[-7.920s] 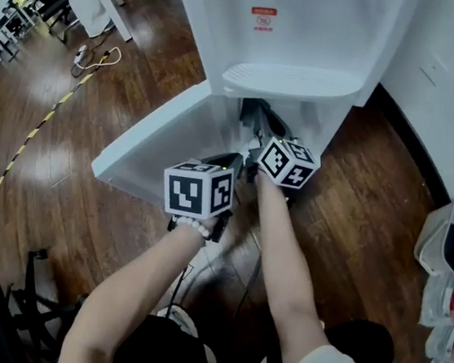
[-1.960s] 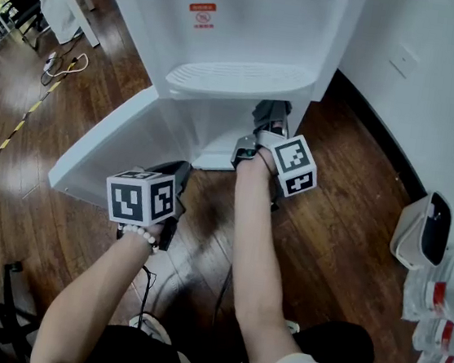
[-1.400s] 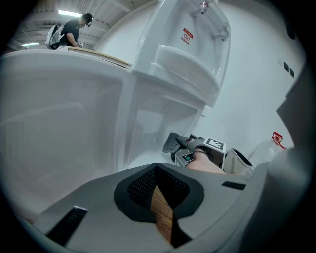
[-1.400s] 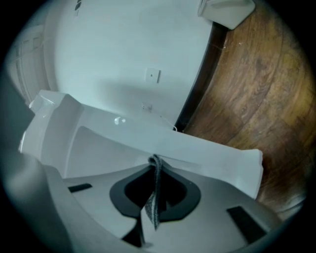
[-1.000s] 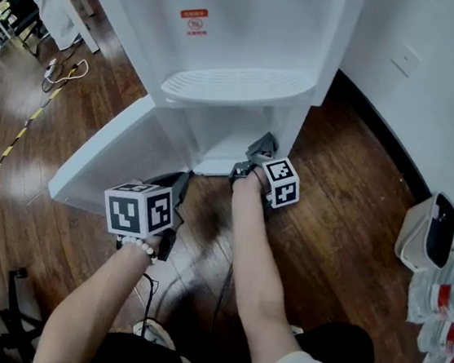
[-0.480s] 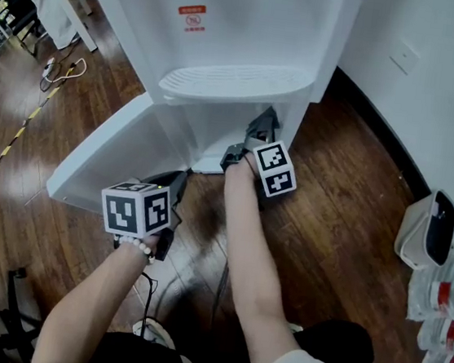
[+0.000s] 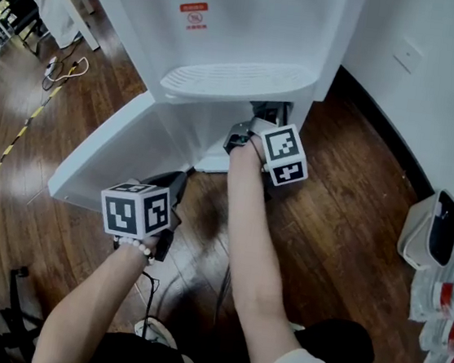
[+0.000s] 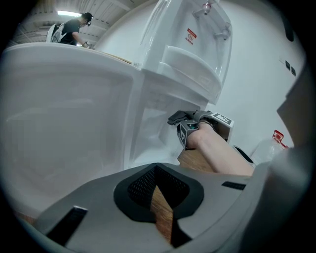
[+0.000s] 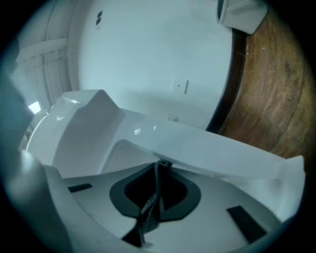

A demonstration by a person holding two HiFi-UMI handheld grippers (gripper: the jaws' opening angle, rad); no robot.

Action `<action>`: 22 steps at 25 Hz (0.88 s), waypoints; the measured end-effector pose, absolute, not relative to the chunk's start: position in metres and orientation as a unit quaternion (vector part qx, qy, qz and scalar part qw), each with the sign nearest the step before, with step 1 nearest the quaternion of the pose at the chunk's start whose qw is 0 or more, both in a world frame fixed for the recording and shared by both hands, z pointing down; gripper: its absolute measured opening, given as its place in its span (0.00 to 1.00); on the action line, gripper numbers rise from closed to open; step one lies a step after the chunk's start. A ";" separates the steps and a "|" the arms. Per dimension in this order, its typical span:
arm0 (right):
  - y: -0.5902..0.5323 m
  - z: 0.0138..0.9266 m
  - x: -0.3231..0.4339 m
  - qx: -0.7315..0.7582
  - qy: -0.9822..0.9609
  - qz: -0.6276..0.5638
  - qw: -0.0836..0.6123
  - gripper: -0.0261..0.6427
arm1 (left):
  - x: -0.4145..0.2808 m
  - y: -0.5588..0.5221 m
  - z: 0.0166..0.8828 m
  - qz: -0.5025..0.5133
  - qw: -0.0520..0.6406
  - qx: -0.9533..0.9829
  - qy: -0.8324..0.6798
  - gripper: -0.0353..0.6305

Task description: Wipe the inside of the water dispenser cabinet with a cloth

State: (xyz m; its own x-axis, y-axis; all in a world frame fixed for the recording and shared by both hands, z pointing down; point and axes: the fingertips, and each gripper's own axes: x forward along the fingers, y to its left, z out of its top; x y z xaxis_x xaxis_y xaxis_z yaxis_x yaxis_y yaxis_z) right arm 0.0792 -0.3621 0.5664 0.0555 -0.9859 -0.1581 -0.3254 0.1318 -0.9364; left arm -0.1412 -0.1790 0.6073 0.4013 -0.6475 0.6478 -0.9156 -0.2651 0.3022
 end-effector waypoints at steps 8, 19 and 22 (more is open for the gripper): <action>-0.392 0.632 0.068 -0.581 0.556 -0.414 0.426 0.07 | -0.146 -0.174 0.612 0.213 0.330 0.767 -0.508 0.05; -0.378 0.717 0.077 -0.641 0.506 -0.444 0.368 0.07 | -0.152 -0.178 0.621 0.216 0.338 0.760 -0.512 0.05; -0.376 0.726 0.074 -0.644 0.528 -0.440 0.337 0.07 | -0.149 -0.178 0.624 0.217 0.338 0.761 -0.509 0.05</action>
